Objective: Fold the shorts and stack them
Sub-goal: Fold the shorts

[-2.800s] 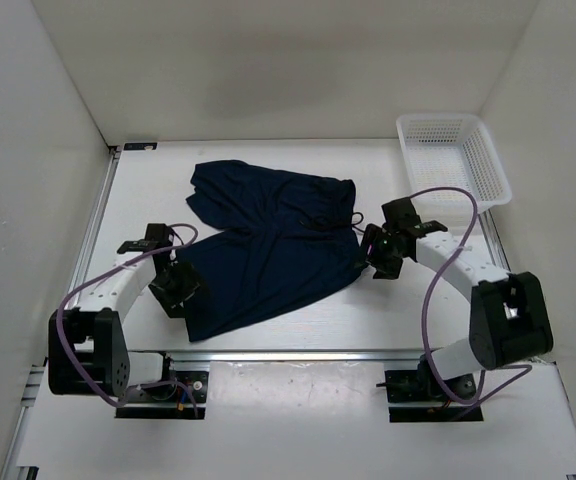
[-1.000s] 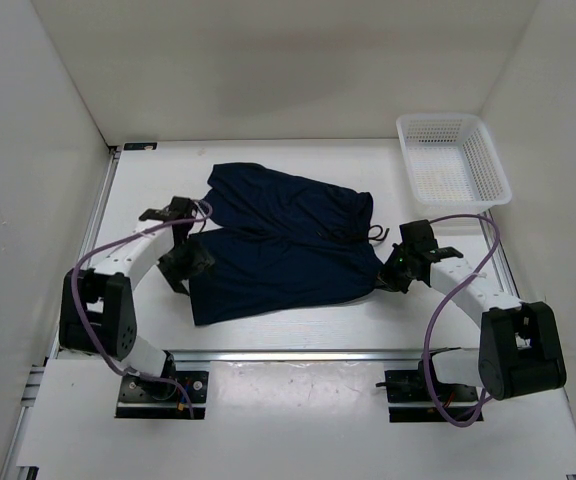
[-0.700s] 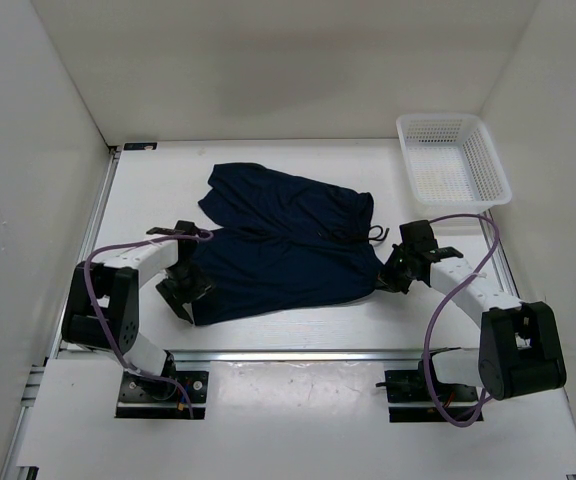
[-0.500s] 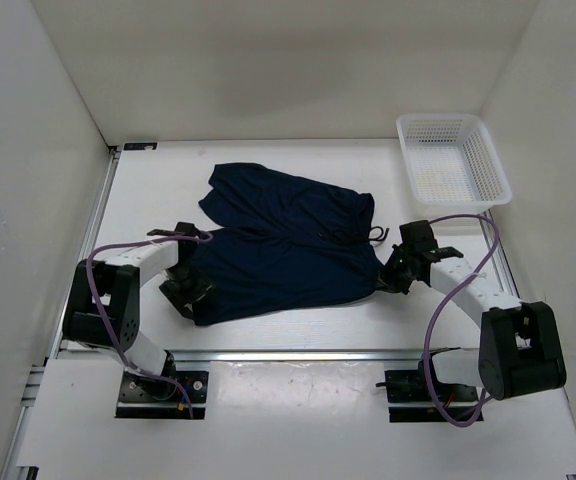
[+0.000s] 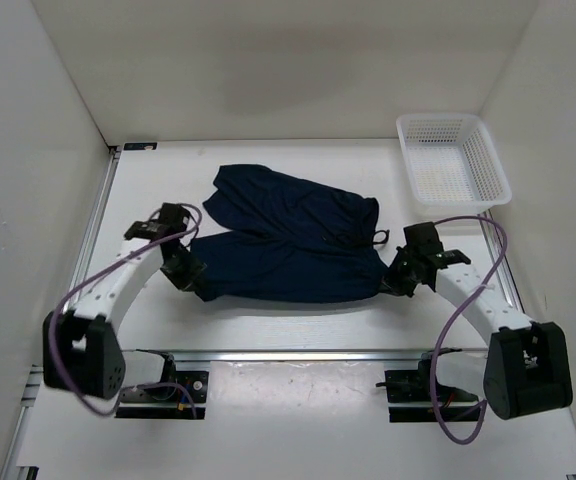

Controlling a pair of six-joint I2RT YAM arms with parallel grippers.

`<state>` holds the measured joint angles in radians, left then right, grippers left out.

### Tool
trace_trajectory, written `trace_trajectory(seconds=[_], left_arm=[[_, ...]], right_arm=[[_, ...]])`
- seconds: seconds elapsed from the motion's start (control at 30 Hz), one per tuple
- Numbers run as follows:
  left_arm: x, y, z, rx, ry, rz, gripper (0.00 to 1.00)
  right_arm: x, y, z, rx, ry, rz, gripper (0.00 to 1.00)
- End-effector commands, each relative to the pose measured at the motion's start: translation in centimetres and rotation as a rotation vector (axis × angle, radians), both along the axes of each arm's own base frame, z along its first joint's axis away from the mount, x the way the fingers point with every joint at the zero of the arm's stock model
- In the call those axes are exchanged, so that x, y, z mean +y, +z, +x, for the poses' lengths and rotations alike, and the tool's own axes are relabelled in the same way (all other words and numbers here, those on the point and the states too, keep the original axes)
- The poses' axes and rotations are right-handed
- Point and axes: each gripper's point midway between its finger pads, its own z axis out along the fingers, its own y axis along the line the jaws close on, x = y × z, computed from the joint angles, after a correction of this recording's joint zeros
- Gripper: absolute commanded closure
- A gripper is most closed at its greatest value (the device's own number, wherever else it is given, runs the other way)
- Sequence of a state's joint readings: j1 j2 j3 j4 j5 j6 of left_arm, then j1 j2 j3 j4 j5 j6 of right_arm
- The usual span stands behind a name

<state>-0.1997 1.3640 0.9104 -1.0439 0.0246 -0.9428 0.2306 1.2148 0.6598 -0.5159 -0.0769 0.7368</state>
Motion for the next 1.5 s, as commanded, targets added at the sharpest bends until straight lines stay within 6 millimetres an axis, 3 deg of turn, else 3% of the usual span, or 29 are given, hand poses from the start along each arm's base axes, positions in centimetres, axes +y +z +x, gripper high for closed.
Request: trace_trajectory(seconds=[0.0,0.17,0.3,0.43,0.47,0.53,0.57,0.6,0.63,0.67,0.7,0.77,0.83,0.87,0.9,0.93,0.97,1.0,1.03,1.07,1.1,1.13,1.17,1.2,1.27,1.33,1.37,1.43,1.47], left_arm=[[2.2,5.1,-0.3,-0.145,0.042,0.058,0.9],[2.4,9.0,0.5,-0.273,0.042,0.016,0.9],[2.4,13.2,4.2,-0.397,0.018,0.027,0.9],[2.5,17.2,10.6,-0.494,-0.008,0.073,0.9],[2.5,18.4,13.3,-0.515,-0.005,0.076,0.9],[2.2,19.4,16.1,-0.538,-0.015,0.078,0.9],[1.8,18.0,18.4,-0.506,-0.035,0.077,0.9],[1.4,20.2,20.4,-0.565,-0.048,0.067,0.9],[1.2,20.3,21.7,-0.561,-0.048,0.067,0.9],[0.8,17.7,23.7,-0.5,-0.069,0.064,0.9],[0.8,19.5,25.6,-0.557,-0.069,0.057,0.9],[0.2,18.5,27.7,-0.549,-0.078,0.034,0.9],[-0.5,16.7,31.1,-0.557,-0.086,-0.009,0.9],[-0.5,14.1,32.8,-0.529,-0.084,-0.021,0.9],[-0.9,14.9,34.2,-0.579,-0.09,-0.04,0.9],[-1.6,14.5,35.2,-0.598,-0.104,-0.073,0.9],[-1.8,14.8,37.4,-0.669,-0.094,-0.104,0.9],[-2.3,13.1,38.6,-0.674,-0.106,-0.128,0.9],[-2.6,13.1,39.6,-0.699,-0.1,-0.145,0.85],[-2.7,12.6,40.1,-0.702,-0.1,-0.145,0.7],[-3.0,12.4,40.7,-0.715,-0.119,-0.155,0.55],[-3.1,12.4,40.6,-0.716,-0.133,-0.159,0.44],[-2.3,12.3,40.7,-0.718,-0.131,-0.15,0.21],[-1.8,13.8,40.1,-0.735,-0.133,-0.121,0.0],[0.2,14.7,39.6,-0.745,-0.128,-0.035,0.0],[2.3,15.7,38.2,-0.737,-0.121,0.003,0.0],[2.4,15.8,37.5,-0.726,-0.121,0.002,0.0],[3.1,14.4,35.2,-0.657,-0.15,0.01,0.0],[3.0,13.7,34.4,-0.632,-0.169,0.002,0.02]], right_arm=[[-0.5,1.9,-1.0,-0.024,0.011,-0.016,1.0],[-1.4,3.0,-3.2,-0.031,0.001,-0.036,1.0],[-2.4,5.1,-3.8,-0.073,-0.031,-0.067,1.0],[-3.0,9.1,-1.7,-0.193,-0.057,-0.093,1.0],[-2.7,10.3,-0.6,-0.206,-0.057,-0.089,1.0],[-3.1,11.0,0.7,-0.213,-0.068,-0.125,1.0],[-3.2,10.6,1.5,-0.186,-0.071,-0.143,1.0],[-3.0,11.8,3.0,-0.231,-0.069,-0.146,1.0],[-3.2,12.1,4.0,-0.242,-0.083,-0.164,1.0],[-3.1,11.4,5.0,-0.218,-0.084,-0.18,1.0],[-2.7,12.7,6.7,-0.264,-0.09,-0.167,1.0],[-2.8,12.3,9.1,-0.247,-0.105,-0.185,1.0],[-2.5,12.8,12.2,-0.26,-0.12,-0.204,1.0],[-2.5,13.1,13.5,-0.272,-0.128,-0.212,1.0],[-2.7,13.3,14.7,-0.276,-0.142,-0.22,1.0],[-2.7,12.1,16.2,-0.253,-0.148,-0.243,1.0],[-2.3,13.6,18.1,-0.292,-0.154,-0.232,1.0],[-2.5,14.2,19.8,-0.312,-0.169,-0.227,0.98],[-2.5,12.5,21.6,-0.28,-0.154,-0.239,0.88],[-1.7,15.3,24.1,-0.357,-0.125,-0.215,0.58],[-1.5,13.8,25.0,-0.302,-0.116,-0.229,0.45],[-1.4,14.5,25.6,-0.31,-0.108,-0.232,0.36],[-1.5,15.2,26.2,-0.324,-0.116,-0.238,0.27],[-1.5,15.7,26.4,-0.339,-0.106,-0.242,0.18],[-2.1,16.4,25.9,-0.358,-0.123,-0.26,0.16],[-2.3,14.5,24.7,-0.327,-0.118,-0.268,0.16],[-2.5,14.9,23.8,-0.336,-0.12,-0.266,0.16],[-2.4,13.7,22.4,-0.316,-0.119,-0.251,0.18],[-2.5,12.1,20.6,-0.274,-0.104,-0.246,0.19]])
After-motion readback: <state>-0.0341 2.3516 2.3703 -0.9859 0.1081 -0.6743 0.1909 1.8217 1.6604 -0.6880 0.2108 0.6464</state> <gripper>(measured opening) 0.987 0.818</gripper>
